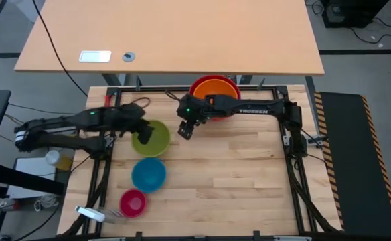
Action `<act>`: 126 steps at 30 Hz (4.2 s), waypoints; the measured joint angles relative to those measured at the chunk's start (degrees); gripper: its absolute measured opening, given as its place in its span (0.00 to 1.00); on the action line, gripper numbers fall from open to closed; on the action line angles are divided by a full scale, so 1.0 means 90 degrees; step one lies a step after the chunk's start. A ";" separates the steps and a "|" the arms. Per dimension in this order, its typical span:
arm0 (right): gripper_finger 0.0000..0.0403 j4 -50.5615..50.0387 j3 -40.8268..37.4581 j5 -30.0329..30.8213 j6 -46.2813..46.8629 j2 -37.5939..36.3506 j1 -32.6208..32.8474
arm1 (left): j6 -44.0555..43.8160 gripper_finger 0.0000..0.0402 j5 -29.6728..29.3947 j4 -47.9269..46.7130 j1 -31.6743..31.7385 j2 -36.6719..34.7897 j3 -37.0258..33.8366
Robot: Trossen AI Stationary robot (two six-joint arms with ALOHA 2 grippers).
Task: Nest bowls inside each other
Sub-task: Stack the green bowl on top of the orange bowl
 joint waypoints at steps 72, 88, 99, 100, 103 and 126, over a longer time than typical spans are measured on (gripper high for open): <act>0.05 -0.0180 0.0476 0.0091 0.0430 0.0495 -0.0693 | -0.0395 0.48 -0.0264 0.1550 0.0315 -0.0951 -0.0003; 0.05 -0.1303 0.0484 0.0315 -0.0281 -0.1058 -0.2298 | 0.0288 0.48 0.0026 0.2313 -0.0180 -0.0949 -0.0003; 0.06 -0.1087 -0.1006 0.0223 -0.0373 -0.1532 -0.3359 | -0.0112 0.48 0.0021 0.2061 -0.0217 -0.0872 -0.0003; 0.06 -0.0979 -0.1227 0.0222 -0.0371 -0.1540 -0.3392 | -0.0129 0.48 0.0021 0.2047 -0.0217 -0.0851 -0.0003; 0.06 -0.0434 -0.1940 0.0220 -0.0163 -0.1526 -0.3459 | -0.0137 0.48 0.0021 0.2063 -0.0217 -0.0689 -0.0003; 0.56 -0.0362 -0.2605 -0.0122 0.0036 -0.1529 -0.3929 | -0.0264 0.48 0.0644 0.2089 -0.0232 -0.0235 -0.0003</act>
